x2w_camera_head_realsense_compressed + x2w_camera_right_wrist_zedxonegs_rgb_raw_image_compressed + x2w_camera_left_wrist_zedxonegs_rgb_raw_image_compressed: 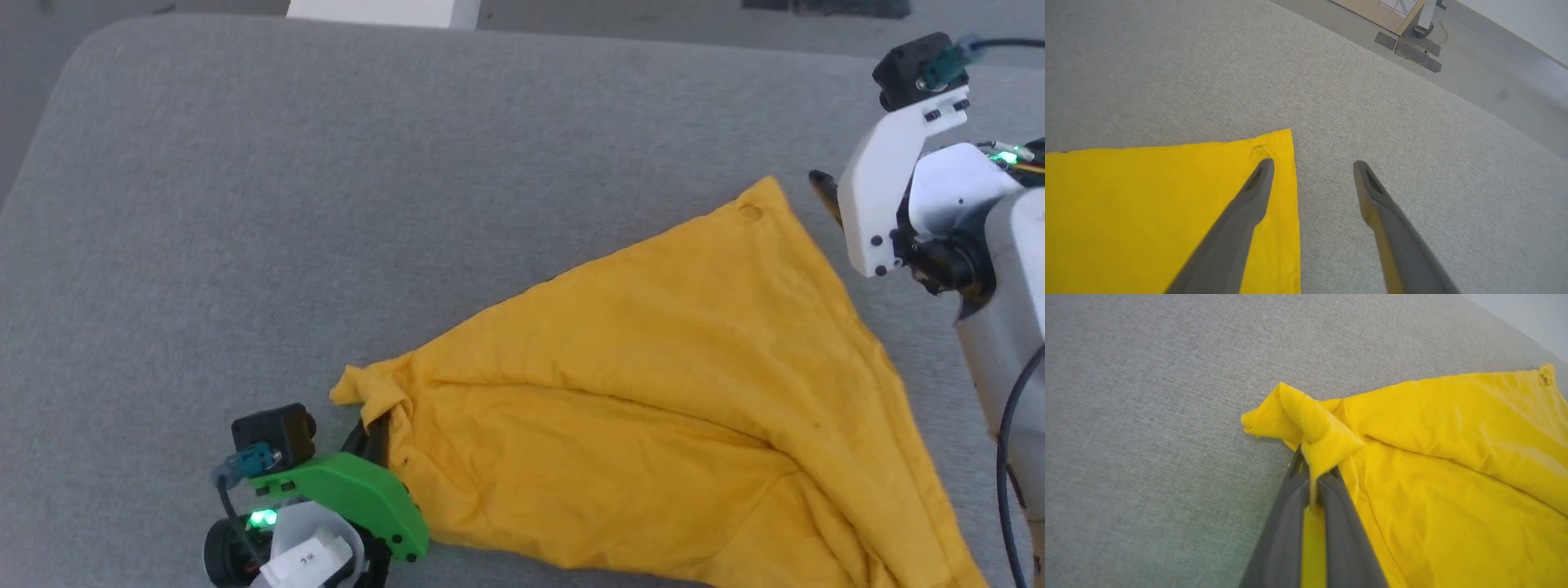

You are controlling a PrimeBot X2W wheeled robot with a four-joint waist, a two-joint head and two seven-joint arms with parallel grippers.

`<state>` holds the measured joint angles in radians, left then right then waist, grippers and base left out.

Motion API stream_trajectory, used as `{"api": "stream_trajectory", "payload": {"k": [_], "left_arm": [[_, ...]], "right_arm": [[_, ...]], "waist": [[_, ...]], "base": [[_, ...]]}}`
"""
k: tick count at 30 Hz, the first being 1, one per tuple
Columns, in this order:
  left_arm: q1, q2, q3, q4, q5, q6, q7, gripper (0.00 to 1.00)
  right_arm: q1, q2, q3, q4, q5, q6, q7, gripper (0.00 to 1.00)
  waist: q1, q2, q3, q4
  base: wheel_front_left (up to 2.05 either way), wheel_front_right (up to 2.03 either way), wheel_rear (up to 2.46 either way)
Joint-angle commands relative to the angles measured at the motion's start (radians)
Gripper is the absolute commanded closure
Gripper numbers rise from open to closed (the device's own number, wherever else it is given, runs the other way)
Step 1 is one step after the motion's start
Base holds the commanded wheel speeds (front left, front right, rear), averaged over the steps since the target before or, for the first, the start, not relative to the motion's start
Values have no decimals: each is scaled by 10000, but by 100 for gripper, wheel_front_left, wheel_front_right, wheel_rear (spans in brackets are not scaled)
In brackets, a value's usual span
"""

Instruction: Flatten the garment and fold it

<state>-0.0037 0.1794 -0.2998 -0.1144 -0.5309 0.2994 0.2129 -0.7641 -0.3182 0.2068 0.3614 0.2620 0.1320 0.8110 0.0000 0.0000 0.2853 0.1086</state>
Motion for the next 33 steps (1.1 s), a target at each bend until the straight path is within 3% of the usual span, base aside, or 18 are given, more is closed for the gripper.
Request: {"api": "stream_trajectory", "payload": {"k": [1,8,15,17,18,27,33], "left_arm": [[-224,-97,-30,48,-17,-68,-96,100],[-562,-358,-195,355,-91,-223,-331,100],[-674,-442,-244,649,-137,-289,-507,100],[-661,-425,-210,702,-149,-270,-539,100],[-650,-403,-185,720,-154,-259,-551,100],[-340,-52,12,774,-179,-155,-475,100],[118,176,98,677,-273,-106,-356,100]], "right_arm": [[-249,-69,177,242,-138,-13,375,0],[-641,-327,924,867,-108,-13,1669,0],[-389,-590,1590,1110,524,-13,2450,0],[-330,-690,1721,1073,778,-13,2575,79],[-312,-737,1730,1011,904,-13,2490,100],[248,-1054,1013,-125,1921,-13,679,100],[2113,-1108,-229,-1798,2684,-13,-169,100]], "waist": [[0,0,956,936],[0,0,1600,1393],[0,0,1693,1434],[0,0,1598,1380],[0,0,1512,1339],[0,0,15,635],[0,0,-1105,-228]], "base": [[0,0,0],[0,0,0],[0,0,0],[0,0,0],[0,0,0],[0,0,0],[0,0,0]]}}
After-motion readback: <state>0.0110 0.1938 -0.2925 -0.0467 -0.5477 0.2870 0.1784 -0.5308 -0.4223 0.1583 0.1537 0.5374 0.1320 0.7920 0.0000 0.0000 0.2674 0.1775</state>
